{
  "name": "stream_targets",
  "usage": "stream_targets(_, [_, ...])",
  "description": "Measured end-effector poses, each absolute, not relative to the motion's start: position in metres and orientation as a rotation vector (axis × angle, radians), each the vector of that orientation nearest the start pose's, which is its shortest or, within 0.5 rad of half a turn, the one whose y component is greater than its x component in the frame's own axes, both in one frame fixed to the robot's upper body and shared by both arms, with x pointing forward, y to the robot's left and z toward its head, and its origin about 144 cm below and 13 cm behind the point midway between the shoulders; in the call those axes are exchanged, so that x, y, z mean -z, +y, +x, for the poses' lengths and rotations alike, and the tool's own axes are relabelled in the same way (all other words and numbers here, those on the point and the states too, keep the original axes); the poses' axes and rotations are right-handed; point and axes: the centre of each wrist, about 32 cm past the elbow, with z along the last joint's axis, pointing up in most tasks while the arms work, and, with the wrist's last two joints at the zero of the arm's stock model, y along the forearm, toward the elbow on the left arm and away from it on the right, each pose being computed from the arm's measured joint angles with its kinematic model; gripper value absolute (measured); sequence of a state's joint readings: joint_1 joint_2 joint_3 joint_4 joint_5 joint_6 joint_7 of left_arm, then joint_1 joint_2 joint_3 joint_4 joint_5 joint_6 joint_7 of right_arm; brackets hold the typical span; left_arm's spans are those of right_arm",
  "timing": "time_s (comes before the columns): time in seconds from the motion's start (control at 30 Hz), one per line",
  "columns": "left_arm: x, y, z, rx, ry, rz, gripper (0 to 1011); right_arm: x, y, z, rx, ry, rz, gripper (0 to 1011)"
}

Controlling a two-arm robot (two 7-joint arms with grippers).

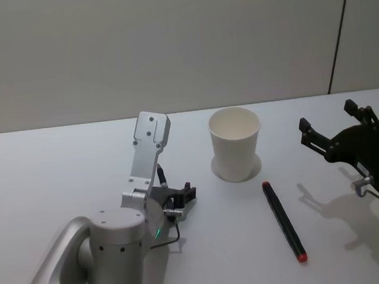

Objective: Place the pen into the pen holder.

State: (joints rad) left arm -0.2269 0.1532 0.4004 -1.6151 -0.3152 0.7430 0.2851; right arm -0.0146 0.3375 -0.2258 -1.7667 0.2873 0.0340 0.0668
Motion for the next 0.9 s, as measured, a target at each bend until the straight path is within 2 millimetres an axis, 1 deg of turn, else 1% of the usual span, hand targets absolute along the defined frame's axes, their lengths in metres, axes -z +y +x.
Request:
stream_targets(0.5, [-1.2083, 0.1404, 0.4931, -1.374, 0.327, 0.519, 998, -1.1887, -0.2371, 0.4433, 1.229, -0.075, 0.026, 1002])
stream_targets(0.6, [-1.2085, 0.1401, 0.4931, -1.374, 0.328, 0.521, 919, -1.1887, -0.2371, 0.4433, 1.229, -0.075, 0.026, 1002])
stream_targets(0.7, [-1.2084, 0.1399, 0.4932, -1.375, 0.327, 0.522, 877, -1.1887, -0.2371, 0.4433, 1.23, -0.075, 0.026, 1002])
stream_targets(0.9, [-1.2083, 0.1398, 0.4934, -1.377, 0.327, 0.524, 840, -1.1887, -0.2371, 0.4433, 1.229, -0.075, 0.026, 1001])
